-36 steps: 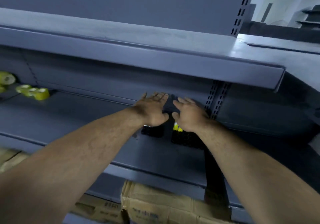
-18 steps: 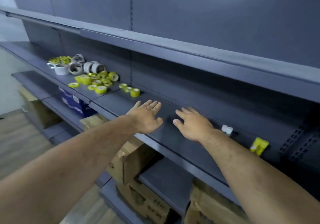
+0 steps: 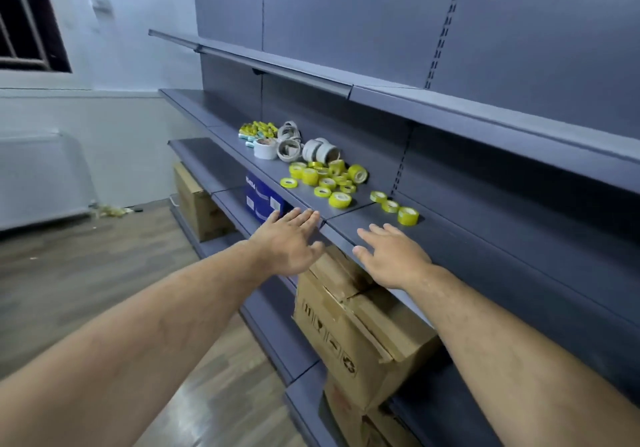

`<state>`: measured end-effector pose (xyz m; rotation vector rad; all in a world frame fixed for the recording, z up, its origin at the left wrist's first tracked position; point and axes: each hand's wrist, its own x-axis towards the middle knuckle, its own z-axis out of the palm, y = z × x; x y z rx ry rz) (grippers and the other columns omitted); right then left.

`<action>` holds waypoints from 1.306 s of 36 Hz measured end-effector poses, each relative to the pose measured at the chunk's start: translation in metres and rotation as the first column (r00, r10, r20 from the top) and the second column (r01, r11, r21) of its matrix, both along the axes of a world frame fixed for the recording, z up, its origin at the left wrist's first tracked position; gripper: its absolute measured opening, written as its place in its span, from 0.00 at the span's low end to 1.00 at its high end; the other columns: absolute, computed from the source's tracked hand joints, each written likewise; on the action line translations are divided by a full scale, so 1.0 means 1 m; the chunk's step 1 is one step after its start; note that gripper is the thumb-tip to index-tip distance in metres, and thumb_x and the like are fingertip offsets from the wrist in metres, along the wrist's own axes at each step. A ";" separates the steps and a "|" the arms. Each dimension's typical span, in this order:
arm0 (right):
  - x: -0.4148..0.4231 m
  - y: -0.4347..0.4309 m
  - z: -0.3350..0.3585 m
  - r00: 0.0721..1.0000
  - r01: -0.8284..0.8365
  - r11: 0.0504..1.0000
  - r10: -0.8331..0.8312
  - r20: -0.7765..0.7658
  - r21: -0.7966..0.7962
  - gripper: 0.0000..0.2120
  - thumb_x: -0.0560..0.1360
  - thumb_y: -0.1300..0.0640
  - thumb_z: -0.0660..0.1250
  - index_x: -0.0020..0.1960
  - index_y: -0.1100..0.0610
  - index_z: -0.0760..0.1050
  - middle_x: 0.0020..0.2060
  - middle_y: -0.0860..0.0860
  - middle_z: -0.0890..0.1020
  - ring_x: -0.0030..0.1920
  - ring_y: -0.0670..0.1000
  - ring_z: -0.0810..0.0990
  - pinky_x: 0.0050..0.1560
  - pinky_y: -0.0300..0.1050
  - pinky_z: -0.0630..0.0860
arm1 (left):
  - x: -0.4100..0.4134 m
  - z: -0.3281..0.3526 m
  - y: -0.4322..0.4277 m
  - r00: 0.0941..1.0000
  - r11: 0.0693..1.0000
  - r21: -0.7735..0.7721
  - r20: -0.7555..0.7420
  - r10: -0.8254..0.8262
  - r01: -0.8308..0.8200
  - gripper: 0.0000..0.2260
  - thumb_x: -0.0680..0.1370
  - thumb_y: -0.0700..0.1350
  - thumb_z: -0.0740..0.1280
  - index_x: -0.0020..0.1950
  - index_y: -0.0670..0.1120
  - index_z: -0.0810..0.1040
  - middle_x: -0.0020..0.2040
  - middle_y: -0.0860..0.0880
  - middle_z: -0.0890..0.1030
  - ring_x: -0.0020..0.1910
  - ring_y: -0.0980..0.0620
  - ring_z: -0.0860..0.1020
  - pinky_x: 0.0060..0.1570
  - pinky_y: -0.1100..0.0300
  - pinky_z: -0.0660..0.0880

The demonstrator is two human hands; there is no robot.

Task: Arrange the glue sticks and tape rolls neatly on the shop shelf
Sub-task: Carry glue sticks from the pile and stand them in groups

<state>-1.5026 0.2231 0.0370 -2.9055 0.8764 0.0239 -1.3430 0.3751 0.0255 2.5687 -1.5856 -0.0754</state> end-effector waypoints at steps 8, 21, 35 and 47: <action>0.126 -0.027 -0.012 0.991 -0.131 0.991 0.130 0.038 0.030 0.27 0.84 0.41 0.52 0.81 0.47 0.58 0.81 0.48 0.56 0.81 0.51 0.50 0.78 0.50 0.52 | 0.104 -0.011 -0.006 0.992 0.992 0.000 -0.014 0.125 -0.125 0.31 0.82 0.61 0.47 0.82 0.51 0.43 0.82 0.53 0.44 0.80 0.53 0.42 0.78 0.47 0.40; 0.352 -0.083 -0.006 0.949 -0.313 0.950 0.313 0.041 0.005 0.26 0.84 0.43 0.52 0.80 0.46 0.58 0.81 0.48 0.57 0.81 0.52 0.51 0.78 0.49 0.53 | 0.281 0.011 -0.033 0.946 0.946 -0.033 0.003 0.324 -0.324 0.31 0.82 0.61 0.47 0.82 0.51 0.44 0.82 0.52 0.47 0.81 0.51 0.45 0.78 0.46 0.44; 0.579 -0.098 -0.013 0.947 -0.323 0.946 0.323 -0.008 -0.011 0.25 0.84 0.45 0.52 0.80 0.48 0.60 0.80 0.50 0.60 0.80 0.54 0.54 0.77 0.54 0.58 | 0.511 0.003 -0.051 0.951 0.950 -0.037 -0.013 0.309 -0.309 0.31 0.82 0.60 0.47 0.82 0.50 0.44 0.82 0.53 0.46 0.80 0.52 0.44 0.78 0.47 0.42; 0.746 -0.121 -0.016 0.966 -0.257 0.965 0.255 -0.044 -0.044 0.18 0.84 0.50 0.54 0.68 0.55 0.72 0.67 0.54 0.73 0.72 0.57 0.66 0.67 0.54 0.68 | 0.697 0.006 -0.081 0.975 0.975 -0.014 -0.007 0.221 -0.221 0.30 0.83 0.59 0.47 0.82 0.51 0.45 0.82 0.53 0.47 0.80 0.53 0.45 0.78 0.48 0.42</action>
